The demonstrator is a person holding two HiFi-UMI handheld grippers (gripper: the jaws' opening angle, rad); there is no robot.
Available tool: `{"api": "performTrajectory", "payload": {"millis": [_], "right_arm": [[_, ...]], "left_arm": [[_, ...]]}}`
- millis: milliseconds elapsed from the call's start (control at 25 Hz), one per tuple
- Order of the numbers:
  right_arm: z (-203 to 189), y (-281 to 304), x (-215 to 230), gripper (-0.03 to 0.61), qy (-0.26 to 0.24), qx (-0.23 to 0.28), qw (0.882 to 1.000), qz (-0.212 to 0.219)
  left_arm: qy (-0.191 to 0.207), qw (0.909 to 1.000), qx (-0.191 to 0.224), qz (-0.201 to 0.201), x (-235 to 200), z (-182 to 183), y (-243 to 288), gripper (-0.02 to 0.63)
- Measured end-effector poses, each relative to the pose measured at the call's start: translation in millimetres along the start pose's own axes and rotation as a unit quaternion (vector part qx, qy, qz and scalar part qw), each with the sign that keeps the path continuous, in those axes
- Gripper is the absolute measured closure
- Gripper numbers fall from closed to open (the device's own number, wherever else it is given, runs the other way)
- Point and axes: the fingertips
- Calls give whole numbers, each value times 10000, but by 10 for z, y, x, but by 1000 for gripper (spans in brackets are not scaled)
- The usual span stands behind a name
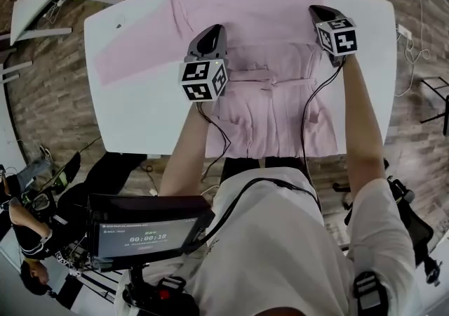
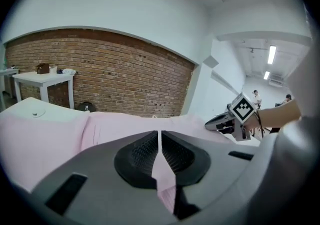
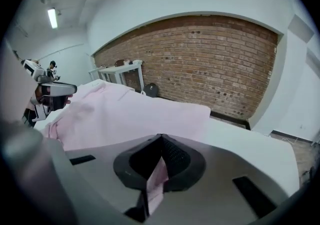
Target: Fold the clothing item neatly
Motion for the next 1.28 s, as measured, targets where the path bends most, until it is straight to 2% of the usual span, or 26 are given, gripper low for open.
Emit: {"api": "performTrajectory", "payload": {"millis": [120, 280, 440, 520, 680, 800, 840, 880, 960, 1040, 1160, 1280], "right_arm": [[-155, 53, 156, 574, -40, -207, 9998, 4], [-231, -4, 310, 575, -114, -202, 9997, -94], [-293, -84, 430, 574, 102, -274, 9992, -259], [-262, -121, 428, 574, 78, -234, 9993, -275], [0, -136, 519, 575, 144, 295, 9993, -156], [121, -19, 694, 574, 62, 239, 9996, -121], [150, 25, 735, 574, -12, 181, 9998, -94], [174, 62, 773, 574, -83, 132, 9999, -74], [197, 113, 845, 574, -156, 93, 9998, -60], [172, 147, 894, 575, -134, 82, 9999, -33], [137, 164, 919, 575, -111, 84, 9999, 84], [108, 115, 1031, 574, -172, 74, 9998, 123]], "left_arm": [[-95, 9996, -177, 193, -49, -103, 93, 611], [-118, 9988, -297, 381, -118, -197, 120, 611], [-136, 9977, -533, 406, -139, -277, 160, 611], [7, 9969, -646, 447, -135, -300, 175, 611], [342, 9957, -672, 541, -76, -229, 194, 612], [806, 9909, -710, 810, -69, -122, 174, 612], [861, 9905, -725, 789, -43, -78, 158, 612], [770, 9917, -782, 664, 4, -57, 150, 612], [206, 9942, -1011, 305, 100, -122, 181, 612], [-277, 9900, -1354, 266, 58, -332, 251, 612], [-319, 9807, -1854, 530, -137, -631, 302, 612], [-298, 9778, -2029, 437, -139, -644, 311, 612]]}}
Point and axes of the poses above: the fingertips, and each gripper's own axes: y forward along the fingers, x to its right, z out of its top, and after that the axes turned 4 degrees about z, right-handed
